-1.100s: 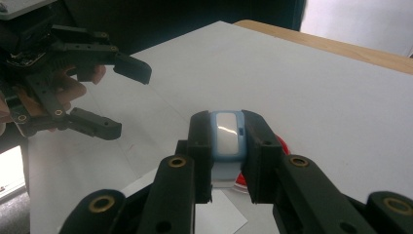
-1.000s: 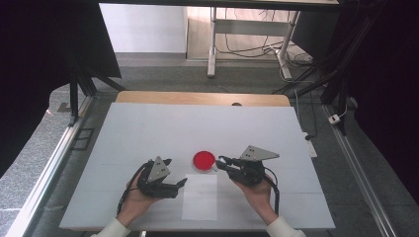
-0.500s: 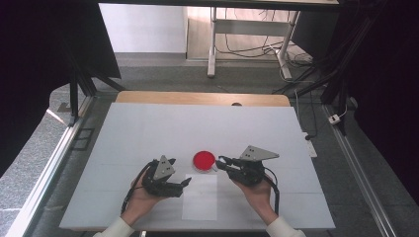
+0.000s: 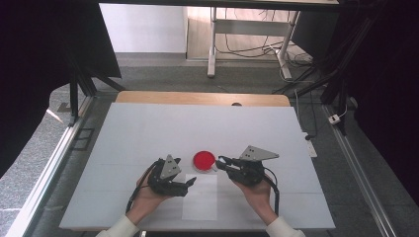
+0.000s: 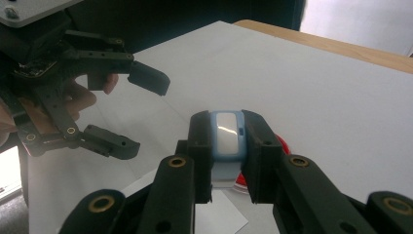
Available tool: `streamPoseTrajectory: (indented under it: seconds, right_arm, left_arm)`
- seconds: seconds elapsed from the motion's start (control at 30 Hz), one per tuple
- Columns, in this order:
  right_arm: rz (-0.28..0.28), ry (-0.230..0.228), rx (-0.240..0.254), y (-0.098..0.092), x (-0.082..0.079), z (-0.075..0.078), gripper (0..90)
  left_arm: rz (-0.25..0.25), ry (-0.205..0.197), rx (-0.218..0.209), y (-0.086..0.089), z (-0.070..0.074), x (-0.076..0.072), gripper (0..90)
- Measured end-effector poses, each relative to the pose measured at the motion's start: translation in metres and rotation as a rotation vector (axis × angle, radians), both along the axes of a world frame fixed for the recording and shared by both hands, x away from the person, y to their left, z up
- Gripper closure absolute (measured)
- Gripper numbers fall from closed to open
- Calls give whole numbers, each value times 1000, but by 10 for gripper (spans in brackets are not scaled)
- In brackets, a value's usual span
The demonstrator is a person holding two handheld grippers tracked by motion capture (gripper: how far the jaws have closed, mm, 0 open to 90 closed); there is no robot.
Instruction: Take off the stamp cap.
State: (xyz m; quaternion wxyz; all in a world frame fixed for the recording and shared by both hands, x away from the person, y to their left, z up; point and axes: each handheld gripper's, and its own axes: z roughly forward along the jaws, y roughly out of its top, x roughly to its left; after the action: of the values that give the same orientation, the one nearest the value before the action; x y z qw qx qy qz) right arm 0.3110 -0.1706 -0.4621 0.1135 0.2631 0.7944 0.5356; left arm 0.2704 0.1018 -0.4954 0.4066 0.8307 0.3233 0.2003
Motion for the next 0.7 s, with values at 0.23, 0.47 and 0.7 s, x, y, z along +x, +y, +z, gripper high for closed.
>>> streamPoseTrajectory:
  seconds: [0.23, 0.47, 0.7]
  right_arm:
    - [0, 1, 1, 0, 0, 0, 752]
    - [0, 0, 4, 1, 0, 0, 753]
    - [1, 3, 8, 2, -1, -1, 753]
  left_arm:
    - [-3, 0, -3, -6, 2, 2, 182]
    - [-8, -2, -1, -11, 2, 5, 183]
    - [-17, -3, 2, -18, 3, 7, 183]
